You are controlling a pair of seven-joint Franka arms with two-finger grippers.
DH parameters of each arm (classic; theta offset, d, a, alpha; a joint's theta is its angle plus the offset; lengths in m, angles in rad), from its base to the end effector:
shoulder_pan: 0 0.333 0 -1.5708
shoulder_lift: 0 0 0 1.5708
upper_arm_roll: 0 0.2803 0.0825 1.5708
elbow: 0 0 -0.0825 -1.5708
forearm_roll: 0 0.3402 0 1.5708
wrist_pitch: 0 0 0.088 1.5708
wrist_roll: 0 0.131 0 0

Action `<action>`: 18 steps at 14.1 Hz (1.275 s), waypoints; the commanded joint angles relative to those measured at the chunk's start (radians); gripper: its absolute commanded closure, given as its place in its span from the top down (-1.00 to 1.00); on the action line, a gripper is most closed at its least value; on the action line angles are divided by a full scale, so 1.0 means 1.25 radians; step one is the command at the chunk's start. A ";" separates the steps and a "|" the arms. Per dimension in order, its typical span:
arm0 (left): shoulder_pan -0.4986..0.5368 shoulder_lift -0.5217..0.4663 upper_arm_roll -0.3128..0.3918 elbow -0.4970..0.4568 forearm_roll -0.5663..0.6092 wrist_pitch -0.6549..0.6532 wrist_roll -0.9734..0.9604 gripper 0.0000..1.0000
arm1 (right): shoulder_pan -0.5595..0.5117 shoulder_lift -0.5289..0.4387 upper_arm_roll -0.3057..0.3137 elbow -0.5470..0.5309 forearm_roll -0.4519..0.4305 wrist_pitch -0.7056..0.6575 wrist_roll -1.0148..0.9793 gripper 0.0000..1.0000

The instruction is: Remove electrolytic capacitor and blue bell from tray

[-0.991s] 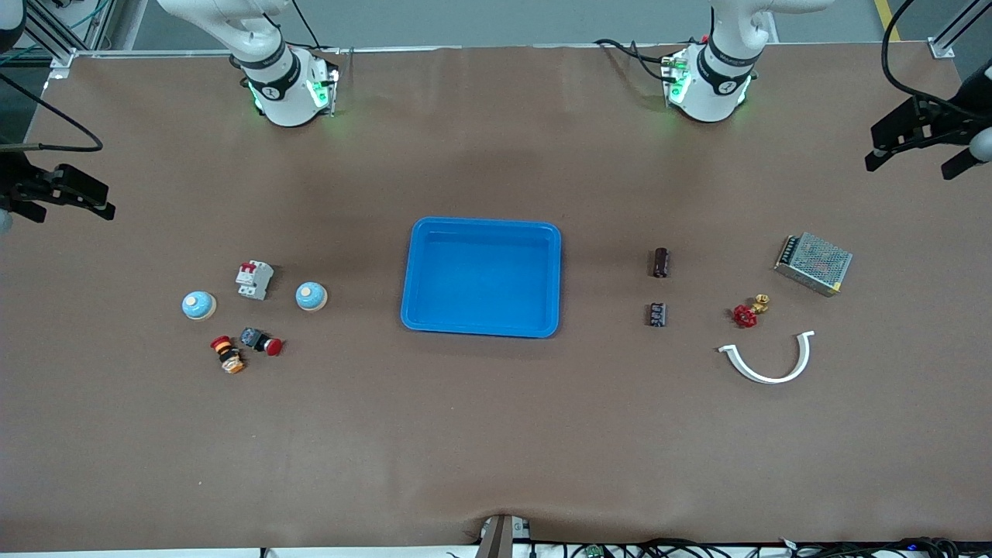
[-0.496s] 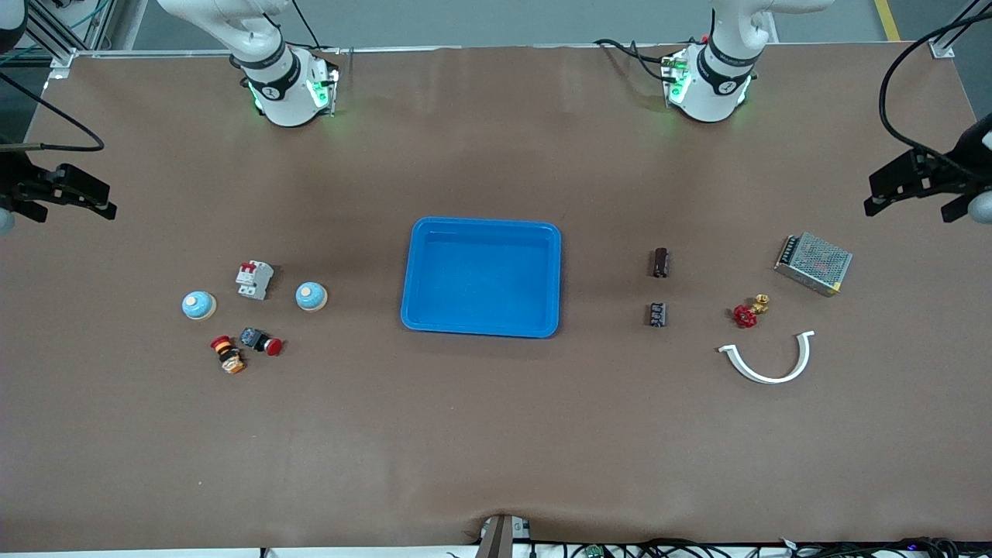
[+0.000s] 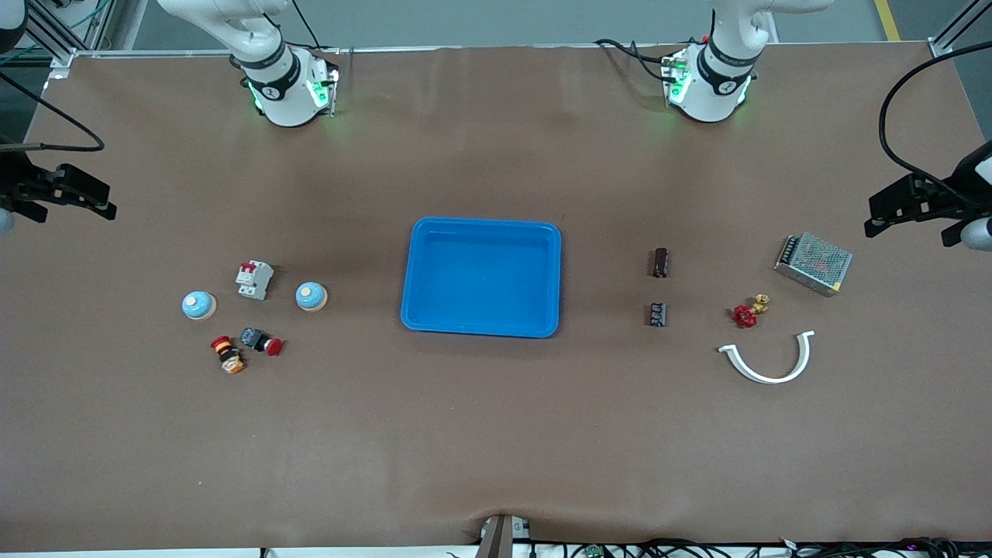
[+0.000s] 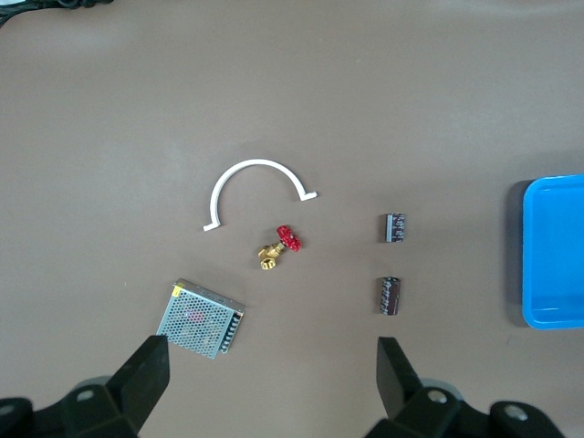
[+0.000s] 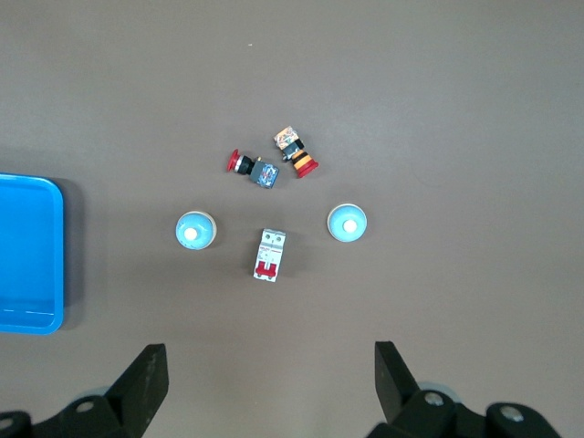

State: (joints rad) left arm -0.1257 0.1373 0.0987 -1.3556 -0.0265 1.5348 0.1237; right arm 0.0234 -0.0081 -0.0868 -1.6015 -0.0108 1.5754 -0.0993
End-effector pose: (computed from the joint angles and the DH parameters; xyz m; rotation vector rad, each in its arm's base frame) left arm 0.5457 -0.0221 0.5812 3.1207 -0.2399 0.0675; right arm 0.5067 -0.0337 0.5562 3.1324 0.0565 -0.0294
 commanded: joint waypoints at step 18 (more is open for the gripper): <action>0.012 -0.066 -0.037 -0.038 0.004 -0.020 -0.057 1.00 | 0.005 0.004 -0.005 0.027 -0.002 -0.009 0.012 1.00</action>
State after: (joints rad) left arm -0.1130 0.0791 0.0537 -1.3780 -0.0264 1.4936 0.0704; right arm 0.0252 -0.0047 -0.0860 -1.5876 -0.0108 1.5758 -0.0989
